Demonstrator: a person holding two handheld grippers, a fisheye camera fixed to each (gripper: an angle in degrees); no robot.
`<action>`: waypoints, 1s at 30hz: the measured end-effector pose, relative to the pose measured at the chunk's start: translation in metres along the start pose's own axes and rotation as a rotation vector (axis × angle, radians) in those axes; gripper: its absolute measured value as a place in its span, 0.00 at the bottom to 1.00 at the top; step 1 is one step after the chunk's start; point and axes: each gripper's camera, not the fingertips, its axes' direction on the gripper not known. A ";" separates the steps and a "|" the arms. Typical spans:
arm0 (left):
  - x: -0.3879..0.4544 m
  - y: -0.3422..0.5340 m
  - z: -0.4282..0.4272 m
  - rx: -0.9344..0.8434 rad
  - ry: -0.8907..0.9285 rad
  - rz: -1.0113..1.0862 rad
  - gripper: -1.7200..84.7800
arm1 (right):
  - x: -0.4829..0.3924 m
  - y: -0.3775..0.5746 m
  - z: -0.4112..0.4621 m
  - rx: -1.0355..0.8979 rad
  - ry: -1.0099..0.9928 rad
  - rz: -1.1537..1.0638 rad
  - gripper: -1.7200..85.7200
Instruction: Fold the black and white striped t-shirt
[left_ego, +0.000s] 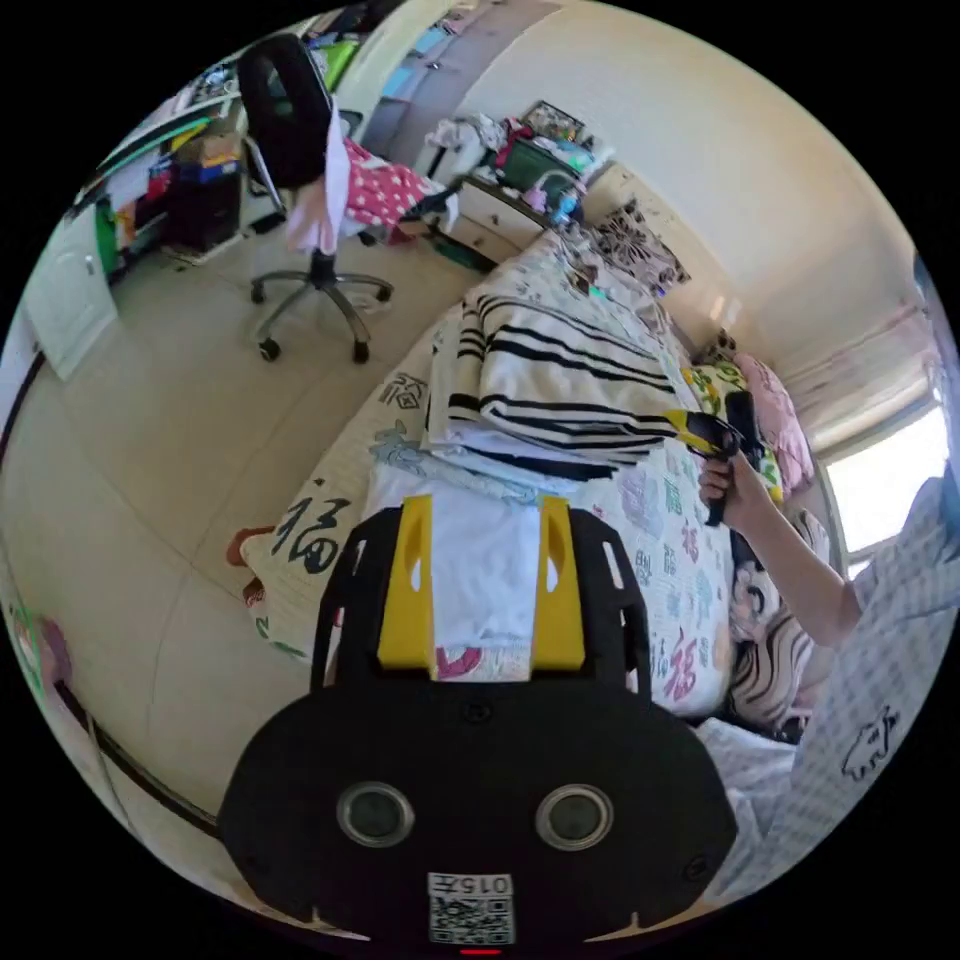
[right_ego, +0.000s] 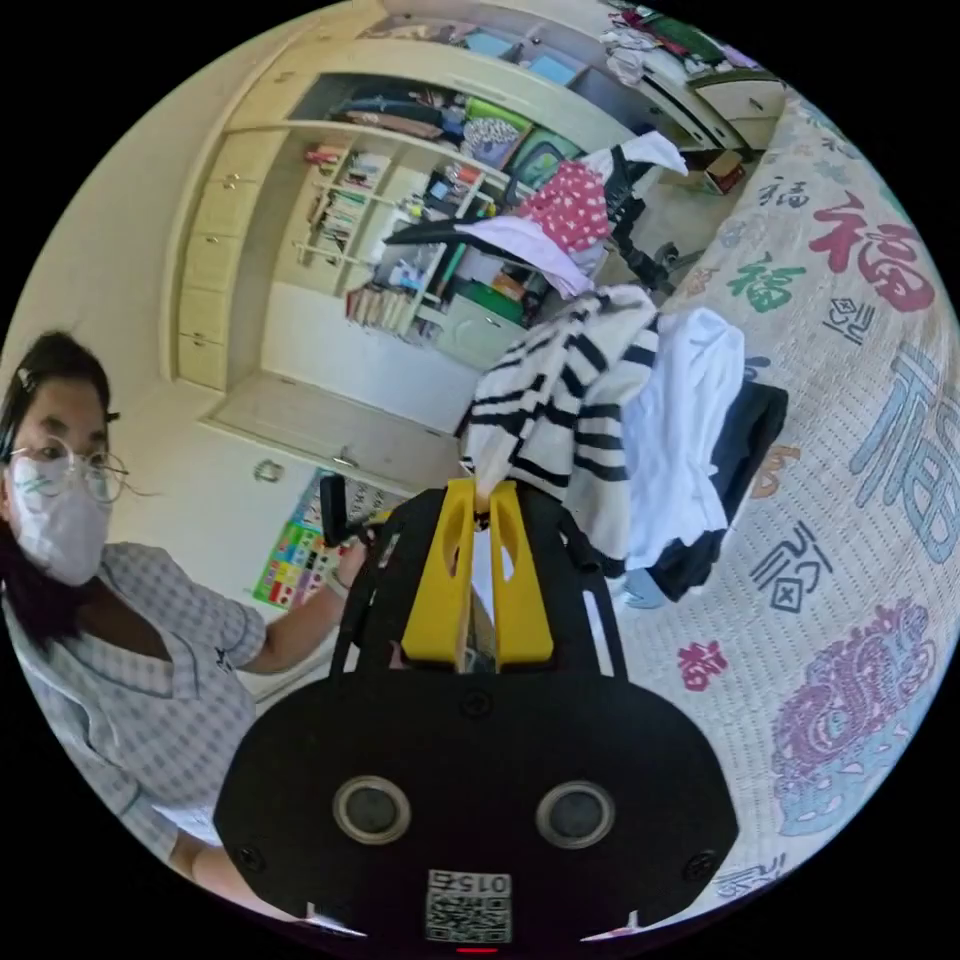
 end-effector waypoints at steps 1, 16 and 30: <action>0.010 0.008 -0.004 0.030 -0.008 -0.004 0.18 | -0.017 0.004 0.001 0.033 -0.024 -0.019 0.03; 0.302 0.194 0.002 0.107 0.038 0.177 0.26 | -0.252 0.107 -0.046 0.290 -0.355 -0.287 0.02; 0.655 0.378 0.056 -0.014 0.405 0.380 0.25 | -0.457 0.291 -0.179 0.584 -0.039 -0.419 0.02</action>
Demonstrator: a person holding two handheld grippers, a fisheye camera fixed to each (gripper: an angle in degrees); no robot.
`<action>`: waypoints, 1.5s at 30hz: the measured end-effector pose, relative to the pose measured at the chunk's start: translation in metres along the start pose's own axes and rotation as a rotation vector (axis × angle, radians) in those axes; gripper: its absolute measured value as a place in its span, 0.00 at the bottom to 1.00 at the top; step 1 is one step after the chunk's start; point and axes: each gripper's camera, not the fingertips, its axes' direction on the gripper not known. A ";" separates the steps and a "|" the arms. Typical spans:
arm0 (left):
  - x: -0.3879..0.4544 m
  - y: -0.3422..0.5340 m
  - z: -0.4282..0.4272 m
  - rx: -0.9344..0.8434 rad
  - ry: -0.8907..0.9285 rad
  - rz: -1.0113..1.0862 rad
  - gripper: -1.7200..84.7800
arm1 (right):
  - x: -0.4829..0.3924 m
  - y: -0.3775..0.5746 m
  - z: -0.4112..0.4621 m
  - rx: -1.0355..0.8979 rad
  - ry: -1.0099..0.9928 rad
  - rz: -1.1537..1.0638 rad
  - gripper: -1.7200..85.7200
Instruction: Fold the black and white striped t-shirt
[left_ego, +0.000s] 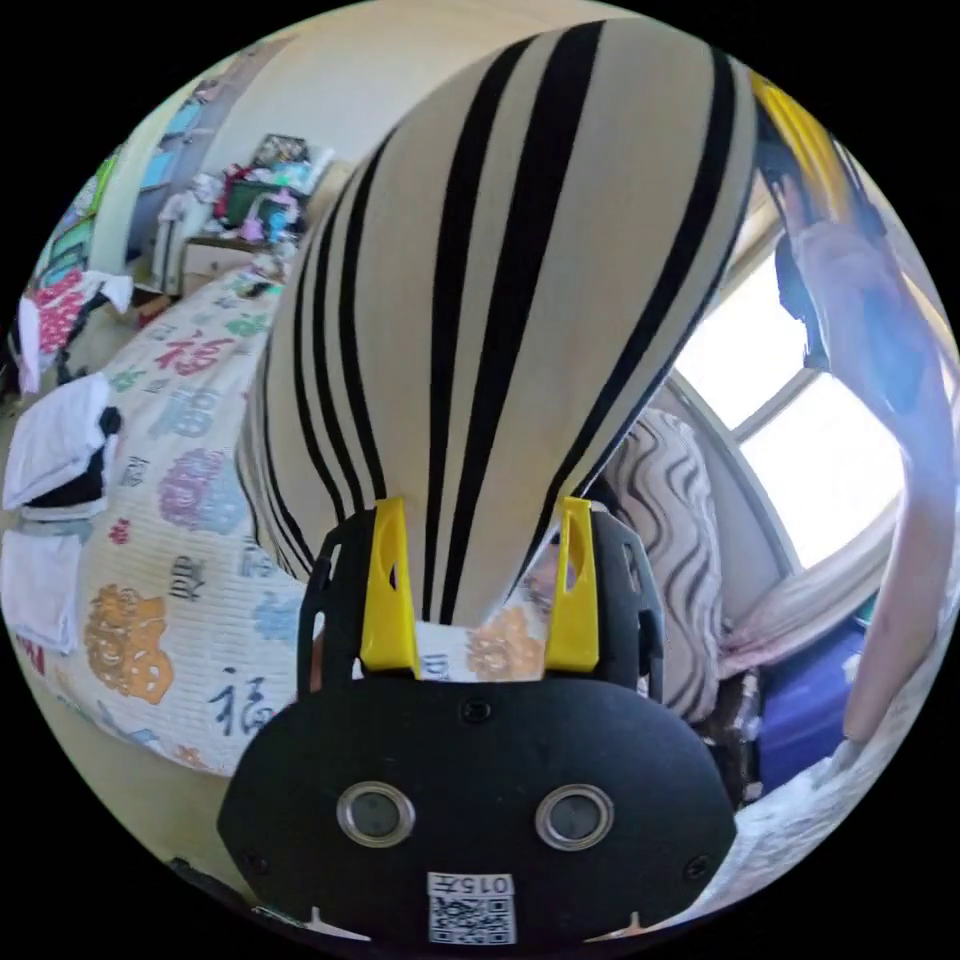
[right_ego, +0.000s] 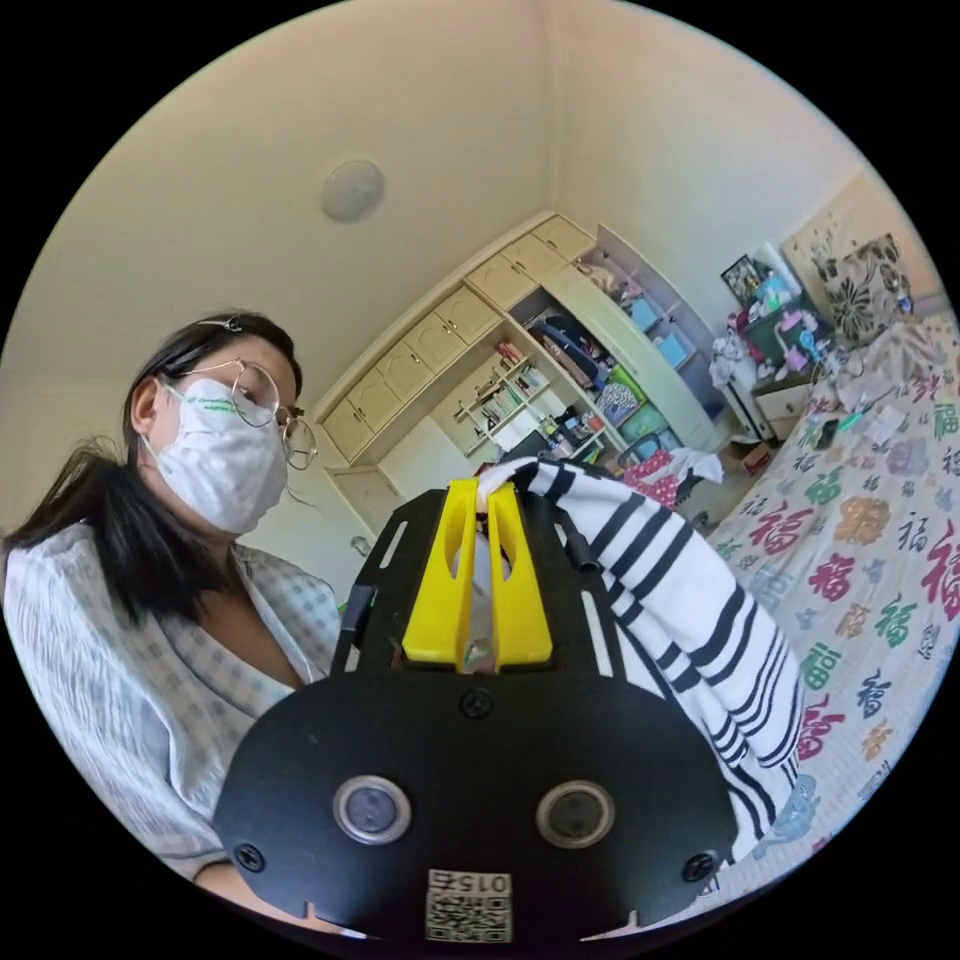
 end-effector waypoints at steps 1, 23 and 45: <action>0.013 0.002 0.005 -0.008 0.030 0.010 0.25 | -0.021 -0.001 -0.010 0.001 0.025 -0.020 0.02; 0.219 0.082 0.097 -0.394 0.317 0.205 0.02 | -0.277 0.079 -0.080 -0.007 0.396 0.134 0.02; 0.305 0.068 0.105 -0.209 0.127 0.689 0.08 | -0.401 0.046 -0.076 0.287 0.657 -0.105 0.02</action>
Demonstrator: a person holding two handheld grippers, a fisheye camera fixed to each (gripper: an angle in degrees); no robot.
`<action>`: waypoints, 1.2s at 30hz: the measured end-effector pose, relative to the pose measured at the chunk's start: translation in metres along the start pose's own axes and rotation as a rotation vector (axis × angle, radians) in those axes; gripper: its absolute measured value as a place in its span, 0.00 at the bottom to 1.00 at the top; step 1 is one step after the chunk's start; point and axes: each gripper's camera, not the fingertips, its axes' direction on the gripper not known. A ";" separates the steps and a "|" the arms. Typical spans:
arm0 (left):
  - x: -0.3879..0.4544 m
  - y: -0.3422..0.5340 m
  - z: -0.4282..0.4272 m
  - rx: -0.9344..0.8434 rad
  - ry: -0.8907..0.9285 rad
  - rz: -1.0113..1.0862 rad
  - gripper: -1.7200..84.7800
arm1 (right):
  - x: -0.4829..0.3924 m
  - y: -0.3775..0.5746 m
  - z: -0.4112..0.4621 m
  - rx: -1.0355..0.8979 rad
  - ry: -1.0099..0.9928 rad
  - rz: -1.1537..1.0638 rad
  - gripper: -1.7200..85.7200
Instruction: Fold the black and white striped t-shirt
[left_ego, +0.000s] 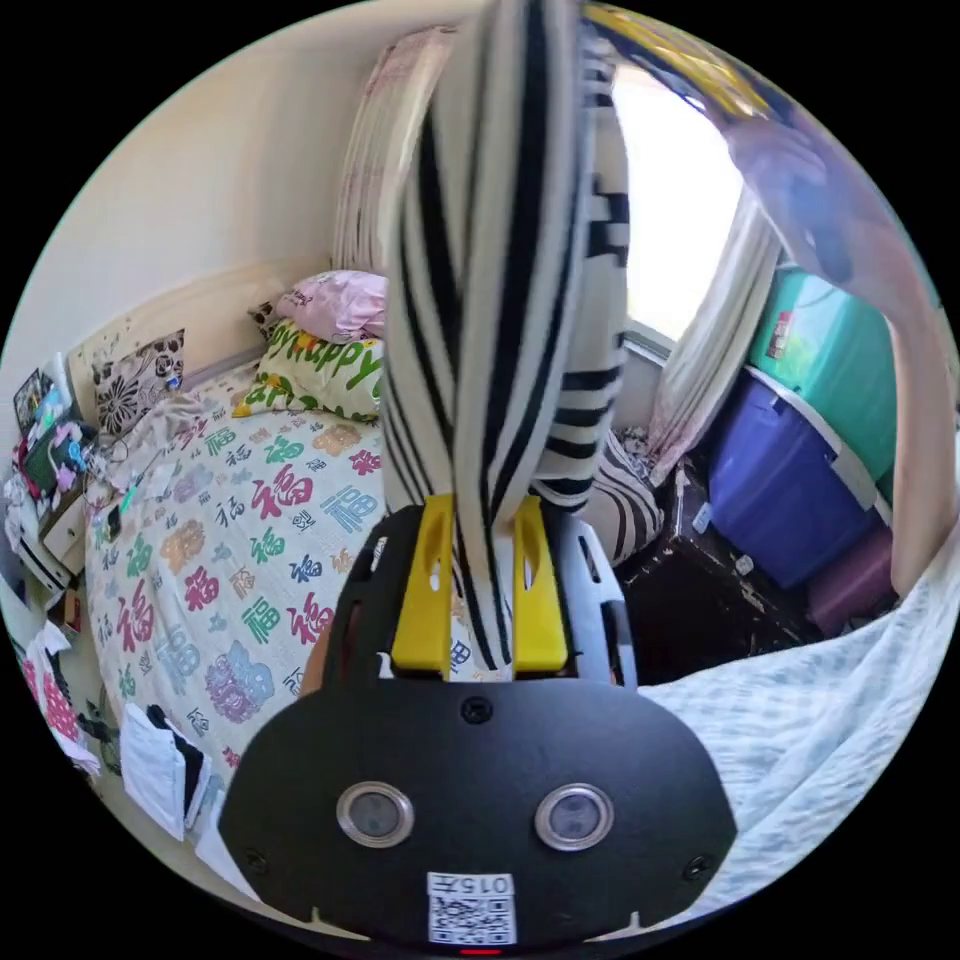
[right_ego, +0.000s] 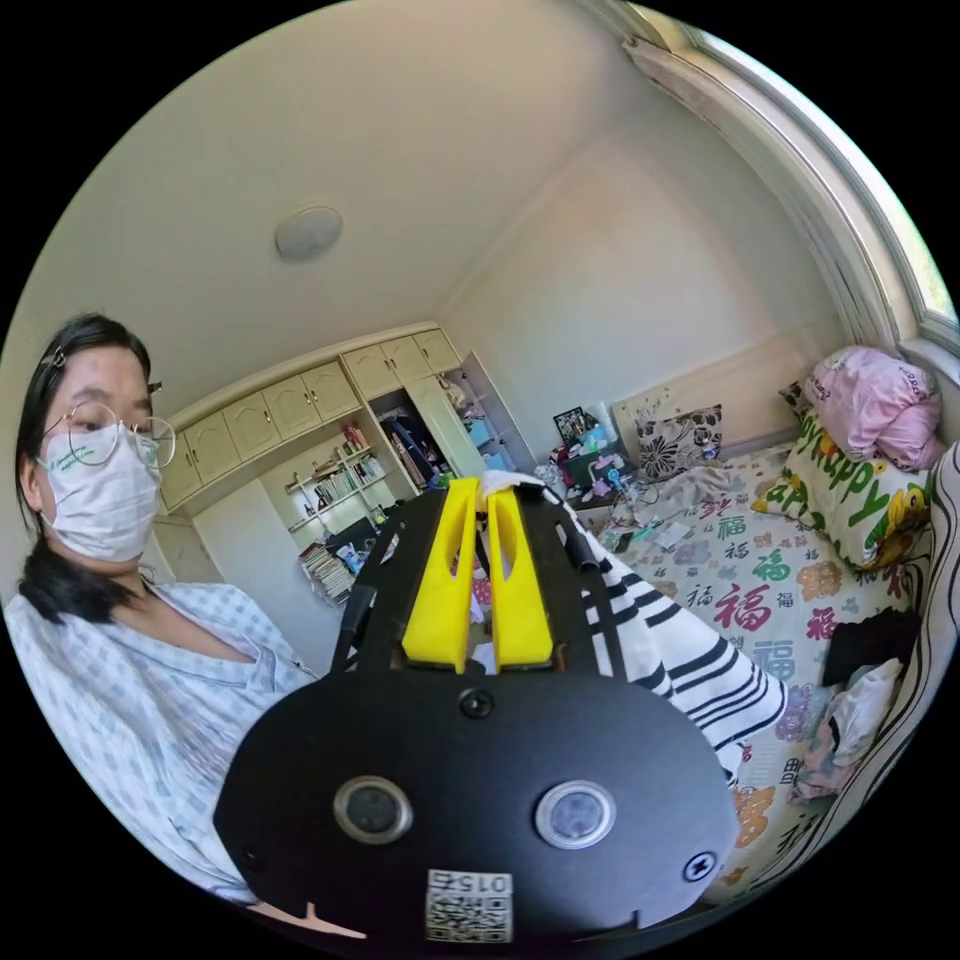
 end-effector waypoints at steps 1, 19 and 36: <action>-0.005 0.000 0.001 -0.002 0.016 -0.004 0.06 | 0.001 -0.001 -0.007 0.002 0.029 -0.006 0.02; -0.134 0.046 -0.055 -0.354 -0.095 -0.015 0.02 | 0.153 0.083 -0.084 -0.236 0.115 0.445 0.02; -0.470 0.133 0.192 -0.728 -0.204 -0.323 0.03 | 0.609 0.169 0.076 -0.632 0.102 0.721 0.06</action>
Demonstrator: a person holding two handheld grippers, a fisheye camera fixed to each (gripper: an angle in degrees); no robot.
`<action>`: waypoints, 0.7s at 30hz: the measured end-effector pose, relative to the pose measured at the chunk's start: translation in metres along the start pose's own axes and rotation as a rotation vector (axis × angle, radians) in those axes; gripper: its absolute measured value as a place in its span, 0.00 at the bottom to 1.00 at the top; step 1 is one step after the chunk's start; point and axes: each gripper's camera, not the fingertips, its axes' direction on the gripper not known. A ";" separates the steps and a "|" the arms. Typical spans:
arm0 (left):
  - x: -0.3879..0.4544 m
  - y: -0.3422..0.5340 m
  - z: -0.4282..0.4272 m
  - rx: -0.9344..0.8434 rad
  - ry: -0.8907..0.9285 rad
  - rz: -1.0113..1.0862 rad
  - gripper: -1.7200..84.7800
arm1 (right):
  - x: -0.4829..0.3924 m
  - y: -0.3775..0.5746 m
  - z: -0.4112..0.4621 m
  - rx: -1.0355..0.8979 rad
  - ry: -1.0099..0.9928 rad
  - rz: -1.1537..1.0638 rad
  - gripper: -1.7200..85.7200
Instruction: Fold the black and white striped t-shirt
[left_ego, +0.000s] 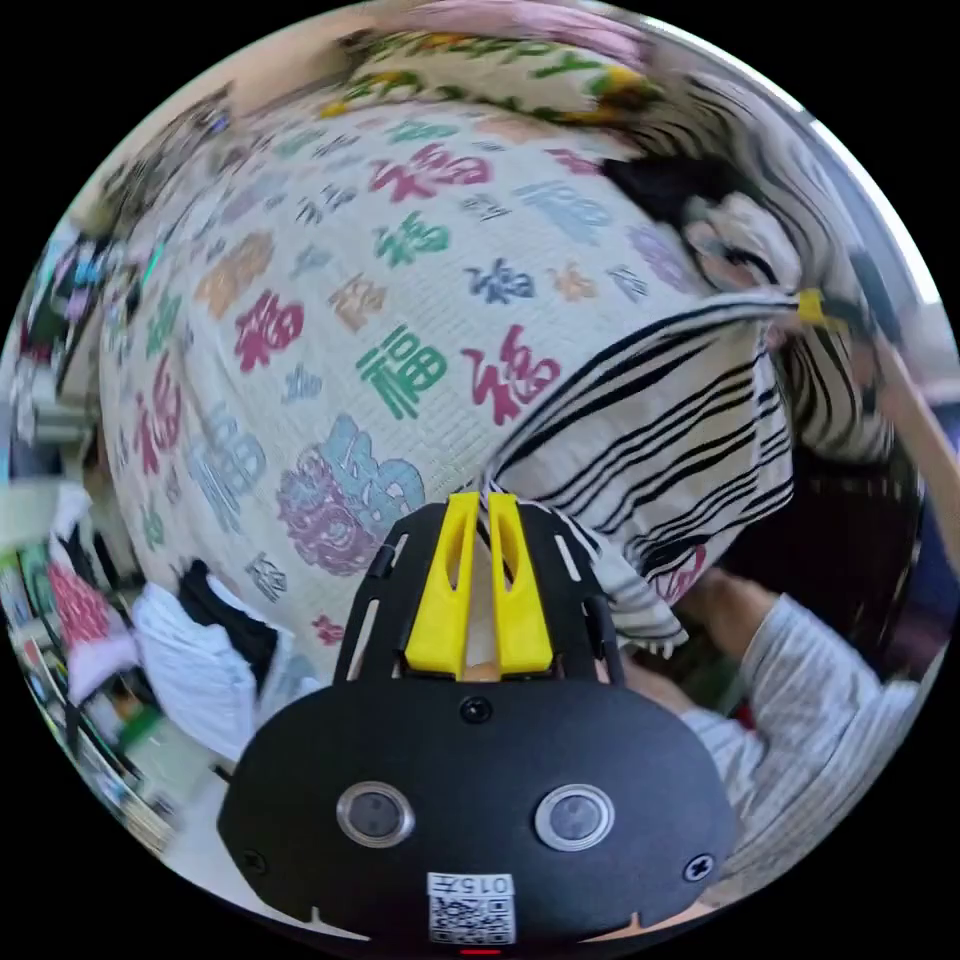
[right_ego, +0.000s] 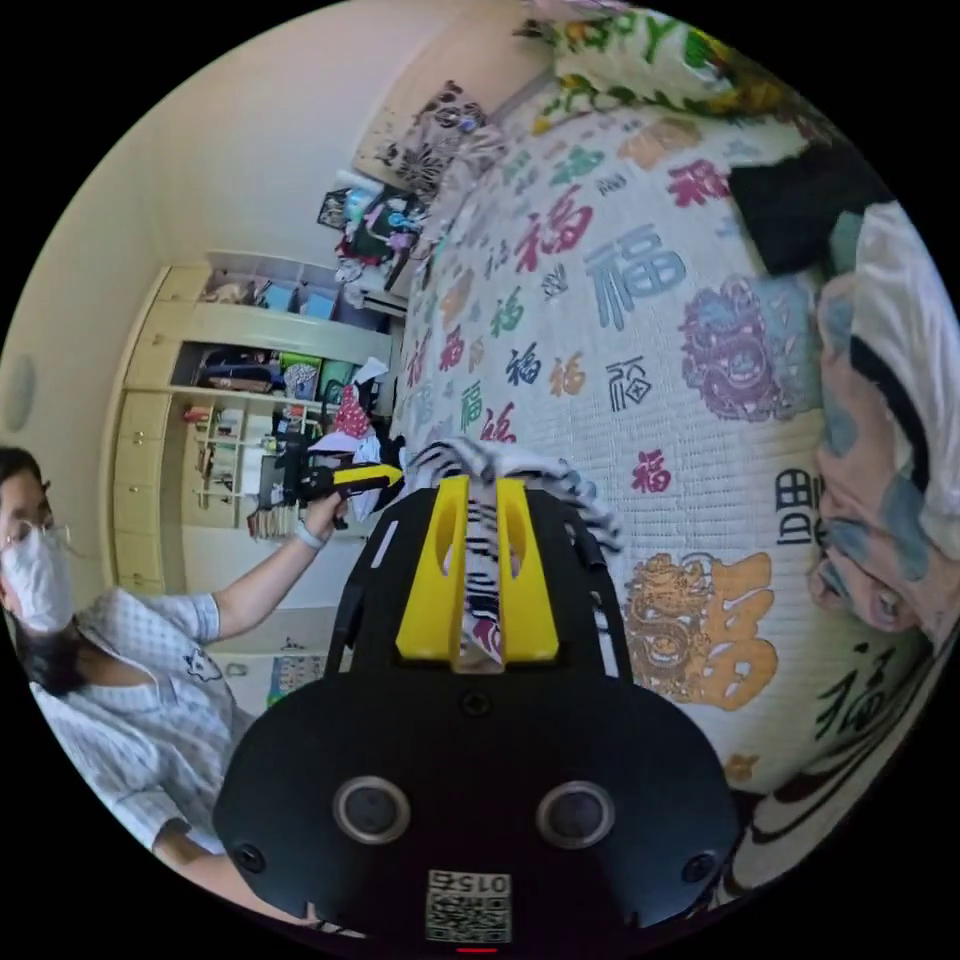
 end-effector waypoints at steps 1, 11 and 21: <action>-0.009 0.004 0.004 0.029 0.038 -0.015 0.03 | 0.007 -0.004 0.012 -0.027 -0.045 -0.061 0.06; -0.067 0.121 0.098 -0.048 0.348 -0.391 0.12 | 0.043 0.023 0.133 -0.569 0.346 -0.240 0.09; -0.227 0.158 0.078 0.146 0.433 -0.576 0.04 | 0.089 -0.036 0.118 -0.514 0.247 -0.117 0.08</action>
